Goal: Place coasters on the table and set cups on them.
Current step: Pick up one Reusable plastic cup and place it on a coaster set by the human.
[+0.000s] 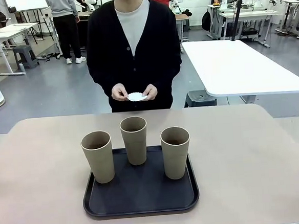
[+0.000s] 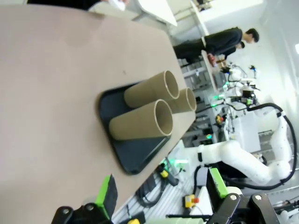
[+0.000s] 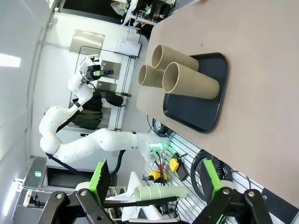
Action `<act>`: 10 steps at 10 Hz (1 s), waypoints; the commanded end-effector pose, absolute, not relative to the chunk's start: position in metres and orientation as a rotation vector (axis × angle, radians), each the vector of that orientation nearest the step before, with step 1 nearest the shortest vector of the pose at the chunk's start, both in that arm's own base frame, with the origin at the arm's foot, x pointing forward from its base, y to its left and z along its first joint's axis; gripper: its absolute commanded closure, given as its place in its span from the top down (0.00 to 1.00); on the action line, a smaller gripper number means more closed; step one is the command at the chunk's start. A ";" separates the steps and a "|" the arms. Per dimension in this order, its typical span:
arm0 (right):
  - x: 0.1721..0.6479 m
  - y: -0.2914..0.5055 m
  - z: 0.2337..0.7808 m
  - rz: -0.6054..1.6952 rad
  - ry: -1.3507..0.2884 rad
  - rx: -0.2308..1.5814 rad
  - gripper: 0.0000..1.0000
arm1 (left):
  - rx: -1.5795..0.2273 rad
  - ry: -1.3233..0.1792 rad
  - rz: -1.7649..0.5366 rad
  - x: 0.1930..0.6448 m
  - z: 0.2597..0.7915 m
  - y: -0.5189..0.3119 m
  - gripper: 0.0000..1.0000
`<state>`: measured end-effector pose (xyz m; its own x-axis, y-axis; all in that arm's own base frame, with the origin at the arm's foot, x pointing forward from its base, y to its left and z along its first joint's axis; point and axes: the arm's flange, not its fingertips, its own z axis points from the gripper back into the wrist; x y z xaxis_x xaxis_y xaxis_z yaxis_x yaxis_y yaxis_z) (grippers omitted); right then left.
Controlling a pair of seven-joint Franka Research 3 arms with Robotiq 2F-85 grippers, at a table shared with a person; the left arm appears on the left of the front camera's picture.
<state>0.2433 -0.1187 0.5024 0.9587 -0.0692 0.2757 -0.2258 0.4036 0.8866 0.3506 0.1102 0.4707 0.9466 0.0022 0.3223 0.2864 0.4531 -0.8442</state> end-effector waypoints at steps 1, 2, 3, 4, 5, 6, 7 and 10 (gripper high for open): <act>0.245 -0.119 0.502 0.087 -0.288 1.151 1.00 | -1.094 -0.292 -0.181 0.354 0.470 0.111 1.00; 0.245 -0.119 0.502 0.087 -0.288 1.151 1.00 | -1.094 -0.292 -0.181 0.354 0.470 0.111 1.00; 0.245 -0.119 0.502 0.087 -0.288 1.151 1.00 | -1.094 -0.292 -0.181 0.354 0.470 0.111 1.00; 0.245 -0.119 0.502 0.087 -0.288 1.151 1.00 | -1.094 -0.292 -0.181 0.354 0.470 0.111 1.00; 0.245 -0.119 0.502 0.087 -0.288 1.151 1.00 | -1.094 -0.292 -0.181 0.354 0.470 0.111 1.00; 0.245 -0.119 0.502 0.087 -0.288 1.151 1.00 | -1.094 -0.292 -0.181 0.354 0.470 0.111 1.00; 0.245 -0.119 0.502 0.087 -0.288 1.151 1.00 | -1.094 -0.292 -0.181 0.354 0.470 0.111 1.00; 0.245 -0.119 0.502 0.087 -0.288 1.151 1.00 | -1.094 -0.292 -0.181 0.354 0.470 0.111 1.00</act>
